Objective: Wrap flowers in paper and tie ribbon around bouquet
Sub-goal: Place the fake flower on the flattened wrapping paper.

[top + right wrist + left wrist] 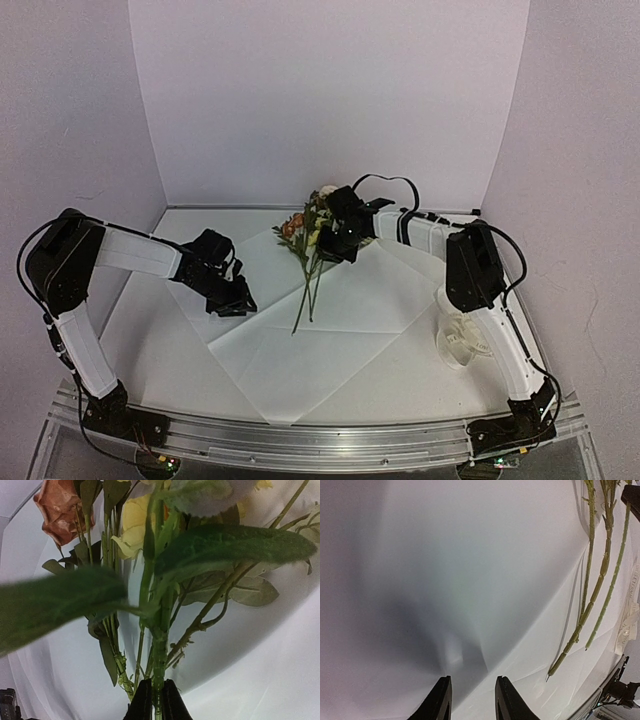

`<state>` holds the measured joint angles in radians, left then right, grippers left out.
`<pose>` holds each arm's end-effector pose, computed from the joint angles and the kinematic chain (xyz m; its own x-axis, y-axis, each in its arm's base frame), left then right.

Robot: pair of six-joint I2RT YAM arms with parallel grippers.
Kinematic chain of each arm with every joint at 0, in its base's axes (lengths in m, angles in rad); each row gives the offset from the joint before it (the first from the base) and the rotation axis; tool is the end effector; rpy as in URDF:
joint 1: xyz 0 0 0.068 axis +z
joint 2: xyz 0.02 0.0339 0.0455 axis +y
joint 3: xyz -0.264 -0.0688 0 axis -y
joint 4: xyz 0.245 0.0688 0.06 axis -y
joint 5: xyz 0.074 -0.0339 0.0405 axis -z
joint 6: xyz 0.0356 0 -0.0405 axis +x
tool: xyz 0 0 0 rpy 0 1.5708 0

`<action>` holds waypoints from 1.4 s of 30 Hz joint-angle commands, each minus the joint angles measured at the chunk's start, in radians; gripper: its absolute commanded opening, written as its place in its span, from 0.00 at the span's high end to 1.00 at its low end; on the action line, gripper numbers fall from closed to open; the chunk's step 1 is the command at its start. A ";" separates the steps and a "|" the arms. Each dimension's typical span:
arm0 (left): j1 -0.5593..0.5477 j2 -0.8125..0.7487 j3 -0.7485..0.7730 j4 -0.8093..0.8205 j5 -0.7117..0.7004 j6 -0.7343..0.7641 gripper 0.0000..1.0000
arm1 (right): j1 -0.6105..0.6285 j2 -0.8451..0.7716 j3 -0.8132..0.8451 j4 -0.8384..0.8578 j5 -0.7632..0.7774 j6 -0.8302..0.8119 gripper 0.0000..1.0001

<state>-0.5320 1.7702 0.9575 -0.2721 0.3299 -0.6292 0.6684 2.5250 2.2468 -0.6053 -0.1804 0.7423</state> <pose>0.2825 -0.1797 0.1404 -0.9752 -0.0720 -0.2091 0.0450 0.8611 -0.5065 0.4329 0.3500 0.1723 -0.9196 0.1212 -0.3738 -0.1050 0.8408 0.5311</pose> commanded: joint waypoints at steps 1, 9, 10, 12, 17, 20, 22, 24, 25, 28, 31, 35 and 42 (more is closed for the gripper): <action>-0.005 0.010 0.044 -0.001 0.003 -0.001 0.68 | 0.004 0.020 0.061 0.046 -0.045 0.008 1.00; -0.005 0.018 0.044 0.001 0.005 -0.001 0.68 | 0.025 0.006 0.025 0.051 -0.047 -0.019 1.00; -0.005 0.019 0.043 0.001 0.005 0.000 0.68 | 0.029 0.004 0.023 0.051 -0.041 -0.025 1.00; -0.005 0.020 0.042 0.002 0.005 -0.001 0.68 | 0.035 0.004 0.024 0.052 -0.041 -0.033 1.00; -0.005 0.019 0.040 0.002 0.005 0.000 0.68 | 0.039 -0.007 0.004 0.051 -0.024 -0.049 1.00; -0.005 0.018 0.040 0.004 0.004 0.000 0.68 | 0.040 -0.015 -0.006 0.051 -0.010 -0.048 1.00; -0.005 0.019 0.040 0.004 0.004 0.000 0.68 | 0.040 -0.008 -0.001 0.050 -0.016 -0.047 0.99; -0.005 0.017 0.038 0.004 0.004 0.000 0.68 | 0.040 -0.003 0.002 0.050 -0.021 -0.040 0.92; -0.005 0.016 0.038 0.004 0.004 0.001 0.68 | 0.040 -0.003 0.000 0.050 -0.021 -0.036 0.89; -0.005 0.013 0.037 0.004 0.005 0.002 0.68 | 0.040 -0.011 -0.007 0.050 -0.024 -0.031 0.77; -0.005 0.013 0.037 0.004 0.004 0.001 0.68 | 0.040 -0.031 -0.012 0.047 -0.023 -0.033 0.67; -0.005 0.011 0.038 0.005 0.004 0.000 0.68 | 0.040 -0.060 -0.020 0.033 -0.019 -0.038 0.50; -0.005 -0.002 0.061 -0.005 0.006 0.013 0.65 | 0.039 -0.155 -0.060 -0.052 0.025 -0.053 0.23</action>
<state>-0.5320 1.7870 0.9630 -0.2718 0.3302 -0.6289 0.7067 2.5184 2.2123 -0.6060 -0.2049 0.7055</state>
